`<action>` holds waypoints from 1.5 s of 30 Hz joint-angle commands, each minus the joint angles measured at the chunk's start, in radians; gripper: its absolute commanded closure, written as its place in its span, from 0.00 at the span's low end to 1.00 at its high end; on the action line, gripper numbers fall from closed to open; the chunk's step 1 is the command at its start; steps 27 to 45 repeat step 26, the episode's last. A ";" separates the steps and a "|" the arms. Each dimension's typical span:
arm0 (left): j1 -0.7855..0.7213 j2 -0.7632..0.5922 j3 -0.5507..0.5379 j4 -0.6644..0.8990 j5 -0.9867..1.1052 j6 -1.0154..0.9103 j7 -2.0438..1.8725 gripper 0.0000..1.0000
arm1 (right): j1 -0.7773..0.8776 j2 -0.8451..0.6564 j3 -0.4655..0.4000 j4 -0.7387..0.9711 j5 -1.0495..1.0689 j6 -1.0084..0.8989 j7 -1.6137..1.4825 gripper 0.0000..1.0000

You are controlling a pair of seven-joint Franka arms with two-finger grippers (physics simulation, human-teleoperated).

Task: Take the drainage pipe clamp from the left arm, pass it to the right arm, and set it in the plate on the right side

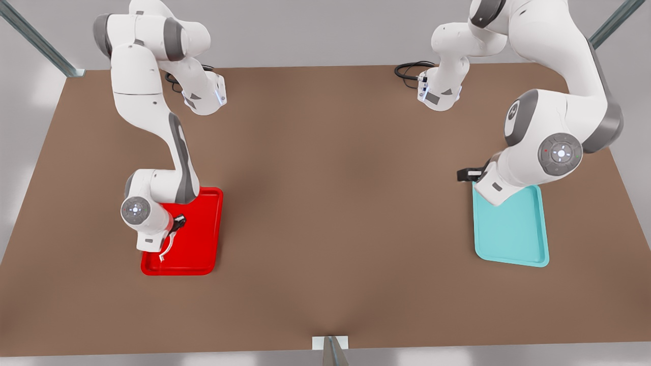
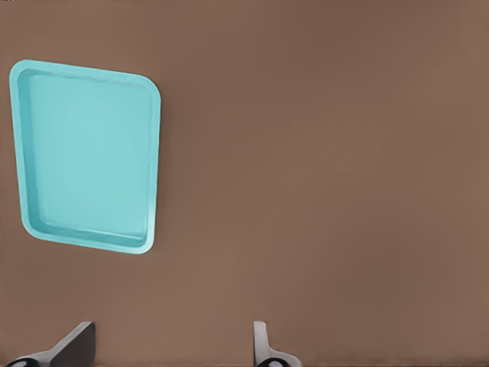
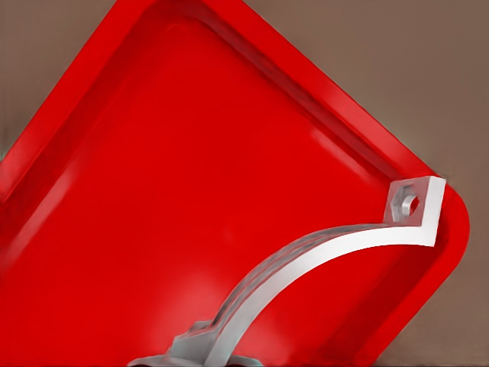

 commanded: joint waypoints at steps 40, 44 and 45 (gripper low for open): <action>0.003 -0.012 -0.003 0.003 0.011 -0.023 0.287 0.00 | 0.014 -0.344 0.039 0.381 0.004 -0.852 0.490 0.00; 0.003 -0.012 -0.003 0.003 0.011 -0.023 0.287 0.00 | 0.014 -0.344 0.039 0.381 0.004 -0.852 0.490 0.00; 0.003 -0.012 -0.003 0.003 0.011 -0.023 0.287 0.00 | 0.014 -0.344 0.039 0.381 0.004 -0.852 0.490 0.00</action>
